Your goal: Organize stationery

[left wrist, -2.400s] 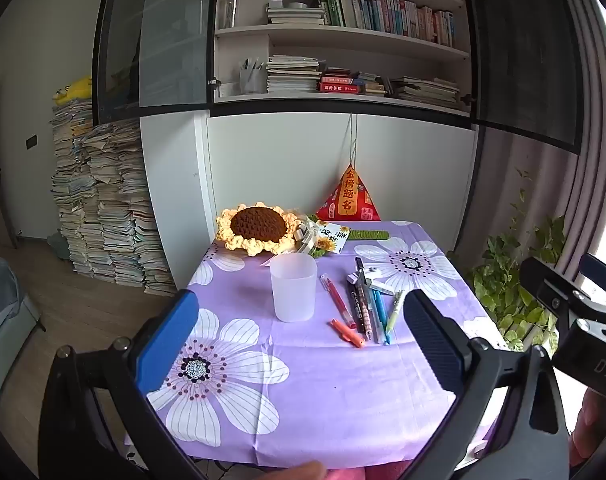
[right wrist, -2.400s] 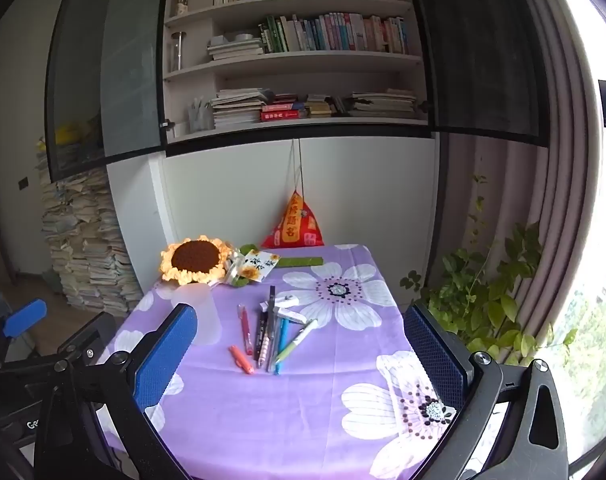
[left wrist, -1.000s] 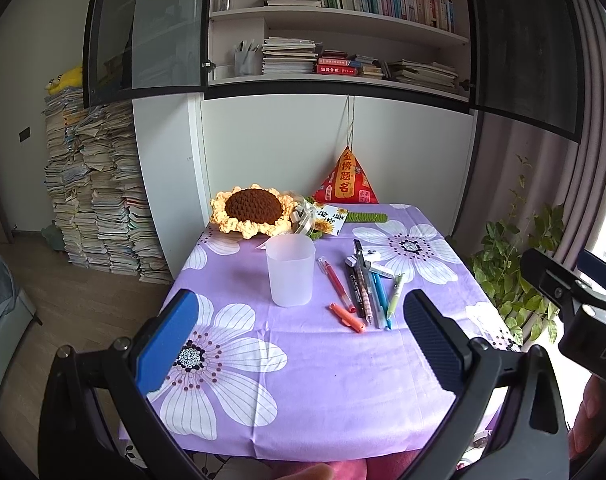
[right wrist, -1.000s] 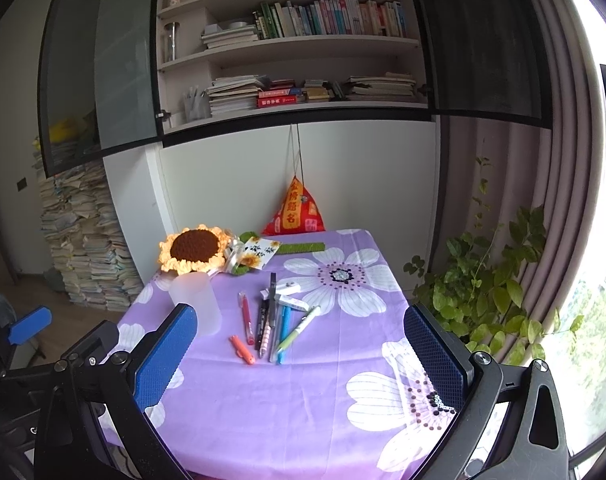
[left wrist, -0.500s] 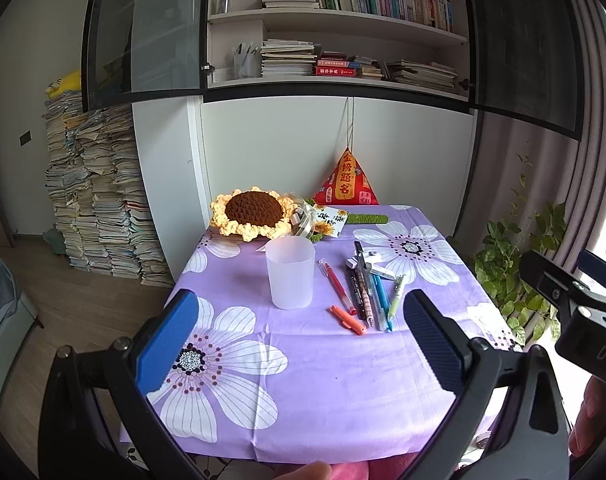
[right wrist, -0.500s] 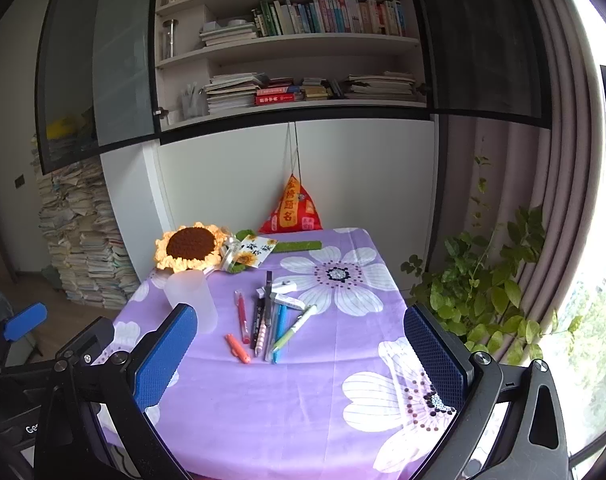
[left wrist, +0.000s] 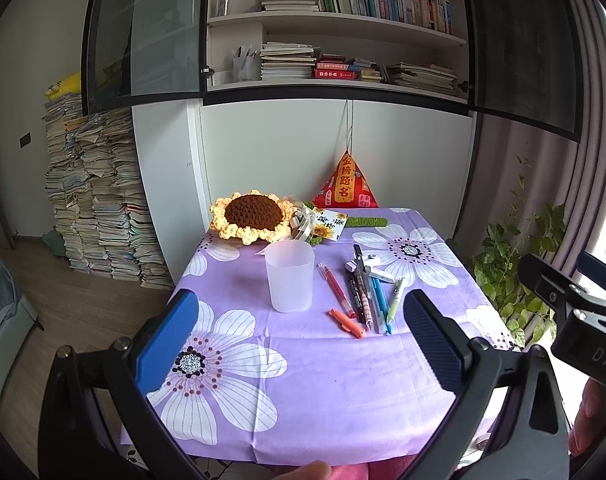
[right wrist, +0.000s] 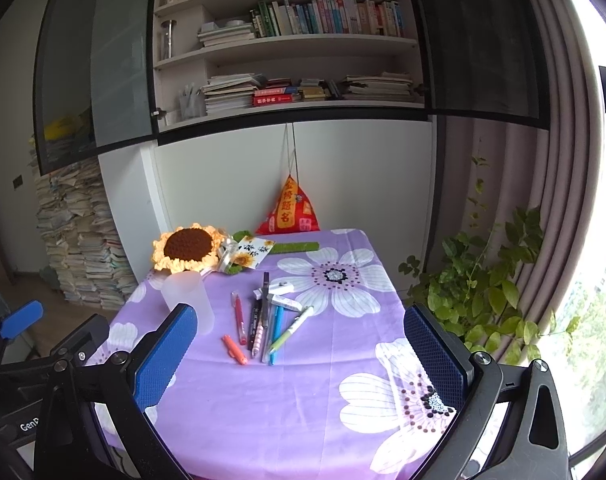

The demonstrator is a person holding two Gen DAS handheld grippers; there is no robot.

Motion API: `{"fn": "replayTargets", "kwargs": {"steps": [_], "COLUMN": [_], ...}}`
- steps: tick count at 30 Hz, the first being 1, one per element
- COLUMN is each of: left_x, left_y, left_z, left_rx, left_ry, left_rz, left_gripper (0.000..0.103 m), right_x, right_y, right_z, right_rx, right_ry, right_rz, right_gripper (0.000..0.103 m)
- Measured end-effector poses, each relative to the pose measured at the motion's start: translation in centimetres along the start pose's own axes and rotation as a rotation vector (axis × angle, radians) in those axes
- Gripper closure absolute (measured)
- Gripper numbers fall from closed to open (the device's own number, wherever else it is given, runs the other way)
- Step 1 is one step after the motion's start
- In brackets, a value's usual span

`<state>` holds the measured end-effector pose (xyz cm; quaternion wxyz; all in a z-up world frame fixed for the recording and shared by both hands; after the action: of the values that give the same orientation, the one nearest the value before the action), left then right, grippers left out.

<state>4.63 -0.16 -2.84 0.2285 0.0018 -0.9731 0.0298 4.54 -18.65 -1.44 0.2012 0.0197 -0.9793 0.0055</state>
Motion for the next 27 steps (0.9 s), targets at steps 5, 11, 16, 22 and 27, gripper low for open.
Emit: {"fn": "replayTargets", "kwargs": {"steps": [5, 11, 16, 22, 27], "left_x": [0.0, -0.8, -2.6, -4.7, -6.9], "left_y": [-0.1, -0.3, 0.0, -0.5, -0.8], "left_z": [-0.1, 0.1, 0.6, 1.1, 1.7], "left_rx": [0.0, -0.008, 0.009, -0.011, -0.019], "left_ry": [-0.006, 0.007, 0.051, 0.09, 0.132], "left_rz": [0.006, 0.01, 0.008, -0.01, -0.015], "left_gripper": [0.001, 0.001, 0.001, 0.001, 0.001], "right_x": [-0.1, -0.3, -1.7, -5.0, -7.4], "right_y": [0.1, -0.1, -0.9, -1.9, -2.3], "right_z": [0.1, 0.3, 1.2, 2.2, 2.6], "right_rx": [-0.001, -0.003, -0.023, -0.033, -0.034], "right_ry": [0.001, 0.012, 0.058, 0.132, 0.185], "right_rz": [0.0, 0.0, 0.005, -0.002, 0.001], "right_gripper": [0.0, 0.0, 0.0, 0.0, 0.0]}}
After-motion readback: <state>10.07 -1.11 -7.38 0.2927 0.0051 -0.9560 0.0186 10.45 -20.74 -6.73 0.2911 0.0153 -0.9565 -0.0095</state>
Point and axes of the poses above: each gripper's, at about its wrist camera, not at the fingertips, and x roughly against the way its jaws point, y to its left, z to its underside, the point moved 4 cm from there along -x, roughly the way its jaws point, and after that the axes turned 4 degrees about x, right-handed, at the moved point
